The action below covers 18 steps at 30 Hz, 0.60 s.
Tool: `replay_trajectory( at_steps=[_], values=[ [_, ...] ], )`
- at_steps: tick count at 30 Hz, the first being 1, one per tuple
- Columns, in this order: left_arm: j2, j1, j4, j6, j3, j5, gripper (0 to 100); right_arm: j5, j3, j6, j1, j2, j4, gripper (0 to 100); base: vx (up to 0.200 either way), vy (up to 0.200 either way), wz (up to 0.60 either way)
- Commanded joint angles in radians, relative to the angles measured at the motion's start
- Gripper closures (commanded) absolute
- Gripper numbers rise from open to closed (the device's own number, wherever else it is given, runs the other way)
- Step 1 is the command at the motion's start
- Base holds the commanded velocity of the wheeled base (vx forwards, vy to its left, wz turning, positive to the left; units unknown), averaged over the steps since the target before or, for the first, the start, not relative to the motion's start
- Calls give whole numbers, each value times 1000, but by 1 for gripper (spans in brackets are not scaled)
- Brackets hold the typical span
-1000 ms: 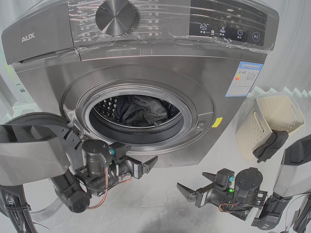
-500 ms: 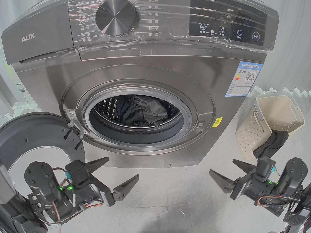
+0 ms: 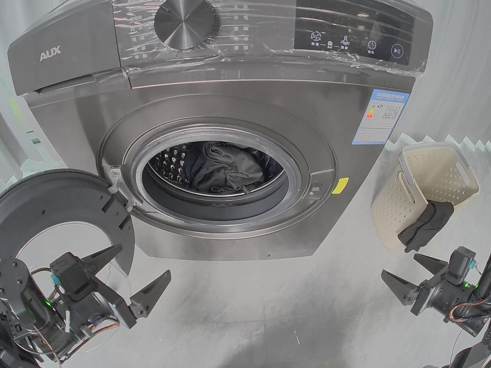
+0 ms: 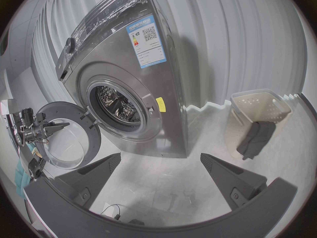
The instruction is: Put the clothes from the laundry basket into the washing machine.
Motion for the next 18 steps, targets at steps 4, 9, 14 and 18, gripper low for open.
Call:
replay_trajectory(
  at_steps=[4, 9, 14, 18],
  values=[
    [-454, 127, 427, 28, 18, 17, 0, 6, 17, -16, -130, -413, 317, 0, -100, 0, 0],
    [-725, 166, 616, 29, 18, 7, 0, 36, 15, -90, -241, -574, 451, 0, 0, 0, 0],
    [-977, 259, 890, 29, 18, -19, 0, 99, 15, -144, -368, -786, 613, 0, 0, -120, 0],
    [-1095, 340, 972, 29, 18, -99, 0, 161, 15, -183, -439, -936, 698, 0, 0, -200, 0]
  ],
)
